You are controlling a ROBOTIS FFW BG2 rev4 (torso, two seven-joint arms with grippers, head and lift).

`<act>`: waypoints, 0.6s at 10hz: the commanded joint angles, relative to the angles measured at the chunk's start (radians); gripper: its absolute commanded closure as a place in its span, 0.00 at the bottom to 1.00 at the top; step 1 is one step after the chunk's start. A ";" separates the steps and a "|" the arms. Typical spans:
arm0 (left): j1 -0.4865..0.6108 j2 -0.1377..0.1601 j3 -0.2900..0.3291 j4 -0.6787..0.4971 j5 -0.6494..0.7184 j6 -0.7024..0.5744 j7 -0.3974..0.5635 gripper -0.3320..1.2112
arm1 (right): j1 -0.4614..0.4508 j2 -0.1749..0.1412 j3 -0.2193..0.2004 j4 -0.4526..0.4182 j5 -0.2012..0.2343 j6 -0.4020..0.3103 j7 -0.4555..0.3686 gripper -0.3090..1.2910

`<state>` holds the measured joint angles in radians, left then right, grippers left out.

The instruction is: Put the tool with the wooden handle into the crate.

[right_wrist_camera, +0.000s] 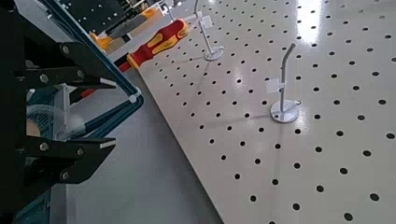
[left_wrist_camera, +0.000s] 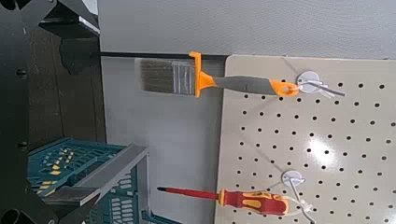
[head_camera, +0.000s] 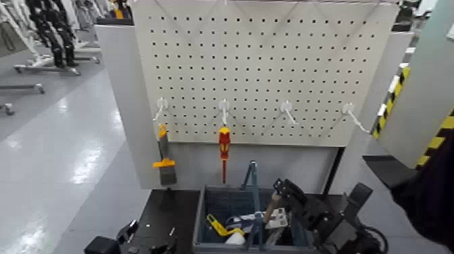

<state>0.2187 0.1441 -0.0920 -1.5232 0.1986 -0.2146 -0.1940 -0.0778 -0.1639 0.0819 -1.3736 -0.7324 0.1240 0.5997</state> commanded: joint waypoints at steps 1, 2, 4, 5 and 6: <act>0.001 0.000 0.000 0.000 0.002 0.000 -0.001 0.29 | 0.023 0.006 -0.045 -0.054 0.048 0.000 -0.037 0.27; 0.001 0.000 0.000 0.000 0.002 0.000 -0.001 0.29 | 0.033 0.009 -0.054 -0.079 0.071 -0.003 -0.060 0.26; 0.001 0.002 0.000 0.000 0.002 0.000 -0.001 0.29 | 0.052 0.014 -0.062 -0.117 0.116 -0.017 -0.090 0.26; 0.001 0.002 0.000 0.000 0.002 0.001 -0.001 0.29 | 0.064 0.018 -0.071 -0.142 0.140 -0.021 -0.109 0.26; 0.001 0.002 0.000 0.000 0.002 0.001 -0.001 0.29 | 0.087 0.023 -0.082 -0.180 0.189 -0.040 -0.138 0.26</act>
<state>0.2194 0.1457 -0.0922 -1.5232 0.2009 -0.2137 -0.1948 -0.0043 -0.1438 0.0061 -1.5318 -0.5717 0.0962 0.4639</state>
